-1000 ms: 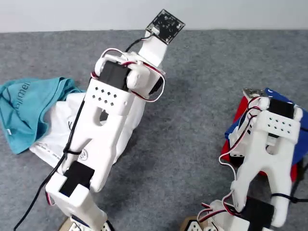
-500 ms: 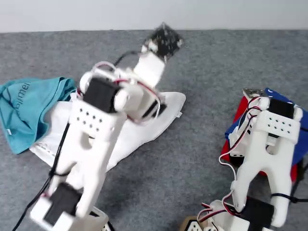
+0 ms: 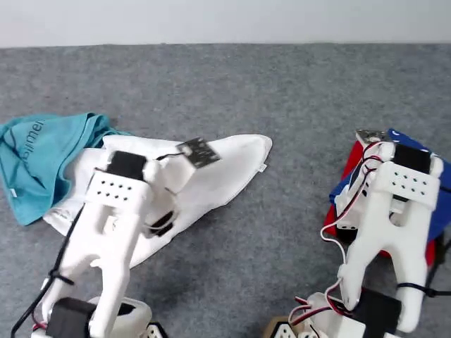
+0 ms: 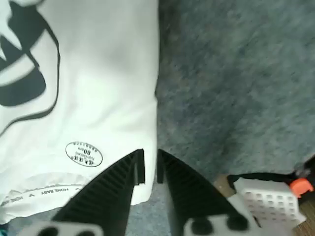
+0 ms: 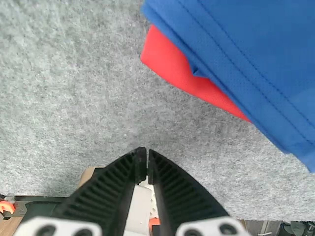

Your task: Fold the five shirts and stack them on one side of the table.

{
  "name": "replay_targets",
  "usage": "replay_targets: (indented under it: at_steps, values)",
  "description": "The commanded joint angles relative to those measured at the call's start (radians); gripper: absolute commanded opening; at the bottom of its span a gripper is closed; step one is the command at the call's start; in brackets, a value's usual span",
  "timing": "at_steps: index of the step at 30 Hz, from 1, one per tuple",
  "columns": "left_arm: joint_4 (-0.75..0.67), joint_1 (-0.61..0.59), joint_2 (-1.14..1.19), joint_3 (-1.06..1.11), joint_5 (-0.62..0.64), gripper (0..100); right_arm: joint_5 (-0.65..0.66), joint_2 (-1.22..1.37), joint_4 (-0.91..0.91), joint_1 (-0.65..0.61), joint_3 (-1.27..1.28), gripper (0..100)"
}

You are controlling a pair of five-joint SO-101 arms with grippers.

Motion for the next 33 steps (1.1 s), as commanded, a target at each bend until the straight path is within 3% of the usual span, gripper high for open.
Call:
replay_targets:
  at_steps: [1, 8, 19, 22, 29, 33]
  values:
    - [-0.118, -0.141, 0.072, 0.041, -0.08, 5, -0.005, -0.036, 0.03, -0.007, -0.005, 0.9]
    - [-0.302, -0.325, 0.439, -0.041, -0.199, 5, -0.005, -0.033, 0.03, -0.004, -0.005, 0.9]
    - [-0.299, -0.534, 0.89, -0.774, -0.199, 5, -0.005, -0.041, 0.038, -0.002, -0.003, 0.9]
    - [-0.232, -0.551, 0.979, -0.983, -0.199, 5, -0.005, -0.041, 0.038, -0.002, -0.003, 0.9]
    - [0.101, -0.535, 1.083, -1.422, -0.199, 5, -0.005, -0.041, 0.036, -0.005, -0.003, 0.9]
    - [0.1, -0.531, 1.02, -1.457, -0.19, 5, -0.005, -0.038, 0.035, -0.007, -0.003, 0.9]
